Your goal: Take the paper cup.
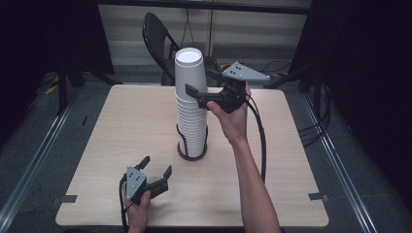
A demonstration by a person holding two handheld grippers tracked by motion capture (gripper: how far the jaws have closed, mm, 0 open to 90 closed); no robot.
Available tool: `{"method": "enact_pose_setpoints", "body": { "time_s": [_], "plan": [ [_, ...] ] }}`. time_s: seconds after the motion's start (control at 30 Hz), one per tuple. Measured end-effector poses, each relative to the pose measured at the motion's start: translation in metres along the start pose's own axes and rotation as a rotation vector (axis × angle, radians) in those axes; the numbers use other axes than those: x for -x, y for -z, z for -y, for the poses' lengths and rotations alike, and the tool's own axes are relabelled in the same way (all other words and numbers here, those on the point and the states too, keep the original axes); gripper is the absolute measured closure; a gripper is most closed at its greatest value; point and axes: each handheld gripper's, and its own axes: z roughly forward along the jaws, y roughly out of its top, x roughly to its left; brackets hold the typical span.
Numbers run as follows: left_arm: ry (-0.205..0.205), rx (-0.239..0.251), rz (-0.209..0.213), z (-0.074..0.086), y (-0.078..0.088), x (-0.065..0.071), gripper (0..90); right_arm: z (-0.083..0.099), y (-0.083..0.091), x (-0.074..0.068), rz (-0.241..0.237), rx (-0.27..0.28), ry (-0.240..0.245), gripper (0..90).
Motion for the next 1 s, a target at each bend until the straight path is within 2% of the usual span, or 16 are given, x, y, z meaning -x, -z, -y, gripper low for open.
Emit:
{"method": "enact_pose_setpoints", "body": {
  "time_s": [0.17,0.3,0.53,0.63,0.7,1.0],
  "plan": [
    [0.005,0.002,0.001,0.0,0.0,0.0,17.4,-0.003,-0.009,-0.002,-0.023,-0.003,0.006,12.5],
    [0.0,0.003,0.0,0.0,0.0,0.0,17.4,-0.003,-0.018,-0.001,-0.022,-0.035,0.001,11.9],
    [0.005,0.006,0.001,0.0,0.0,0.0,17.4,0.0,-0.03,-0.001,-0.022,-0.071,0.024,10.0],
    [0.005,0.006,0.002,0.0,0.0,0.0,17.4,0.002,-0.033,-0.002,-0.012,-0.087,0.029,10.1],
    [-0.001,0.004,0.001,0.0,0.0,0.0,17.4,0.003,-0.036,-0.001,-0.011,-0.097,0.016,10.9],
    [-0.001,0.004,0.002,0.0,0.001,0.0,17.4,0.002,-0.036,-0.001,-0.012,-0.103,0.021,12.4]
  ]
}}
